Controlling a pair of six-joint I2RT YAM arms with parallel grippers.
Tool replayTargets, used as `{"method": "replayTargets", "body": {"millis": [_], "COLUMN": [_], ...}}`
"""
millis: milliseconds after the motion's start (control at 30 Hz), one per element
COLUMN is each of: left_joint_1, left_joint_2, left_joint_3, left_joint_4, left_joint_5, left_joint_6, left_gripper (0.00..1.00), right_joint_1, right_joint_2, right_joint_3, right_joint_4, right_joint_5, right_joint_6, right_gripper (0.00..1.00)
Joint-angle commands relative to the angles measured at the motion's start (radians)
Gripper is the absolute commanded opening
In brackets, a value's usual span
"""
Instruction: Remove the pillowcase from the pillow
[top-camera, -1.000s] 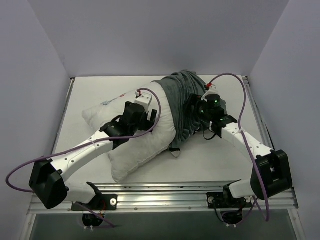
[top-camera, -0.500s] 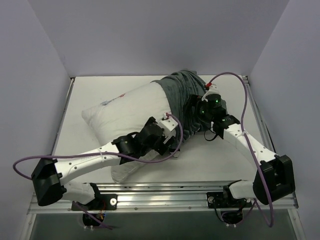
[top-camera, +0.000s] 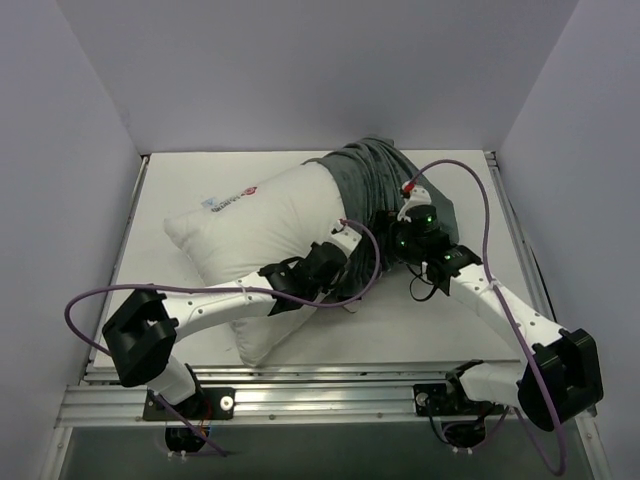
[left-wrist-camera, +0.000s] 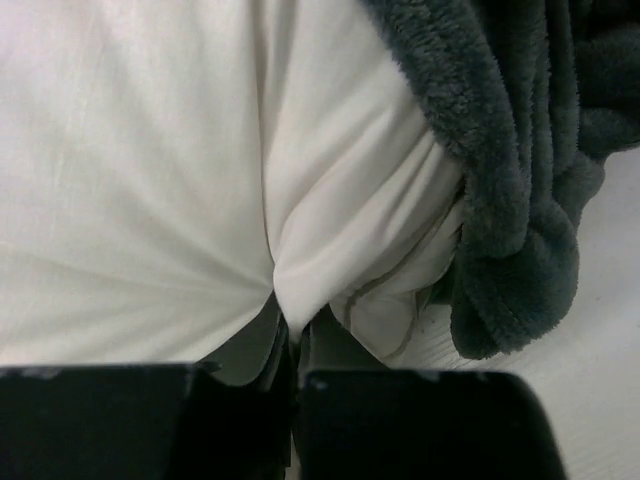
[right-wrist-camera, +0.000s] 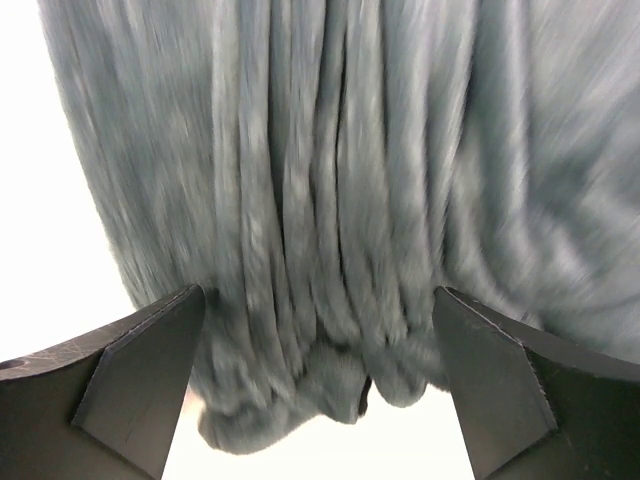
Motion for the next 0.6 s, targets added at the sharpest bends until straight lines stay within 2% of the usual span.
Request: {"method": "replayTargets", "body": {"millis": [0, 167, 267, 367, 400, 467, 533, 567], "left_joint_1": [0.029, 0.030, 0.032, 0.043, 0.049, 0.091, 0.136, 0.162], "left_joint_2": [0.013, -0.046, -0.094, -0.146, -0.162, -0.206, -0.238, -0.270], "left_joint_3": [0.000, 0.023, 0.045, 0.077, 0.088, 0.115, 0.130, 0.147], "left_joint_4": [-0.024, -0.073, -0.118, -0.182, -0.222, -0.267, -0.328, -0.345], "left_joint_5": [0.027, 0.030, 0.023, 0.004, -0.014, -0.026, -0.032, -0.032], "left_joint_6": [-0.071, -0.069, -0.071, -0.071, -0.072, -0.068, -0.051, -0.043], "left_gripper": [0.02, 0.02, 0.02, 0.02, 0.02, 0.02, 0.02, 0.02], "right_joint_1": [0.035, 0.054, 0.054, 0.043, 0.037, -0.012, -0.072, -0.145], "right_joint_2": [-0.014, 0.040, 0.101, 0.173, 0.186, 0.213, 0.219, 0.227], "right_joint_3": [-0.029, -0.052, -0.033, 0.007, 0.019, 0.059, 0.093, 0.113], "right_joint_4": [-0.029, -0.009, 0.003, -0.006, -0.020, -0.040, -0.052, -0.084], "right_joint_5": [0.037, 0.088, 0.140, 0.189, 0.204, 0.244, 0.255, 0.258], "right_joint_6": [-0.006, 0.025, 0.025, 0.017, 0.017, 0.017, 0.016, 0.017], "right_gripper": [0.91, 0.91, 0.82, 0.55, 0.28, 0.00, 0.00, 0.00]}}
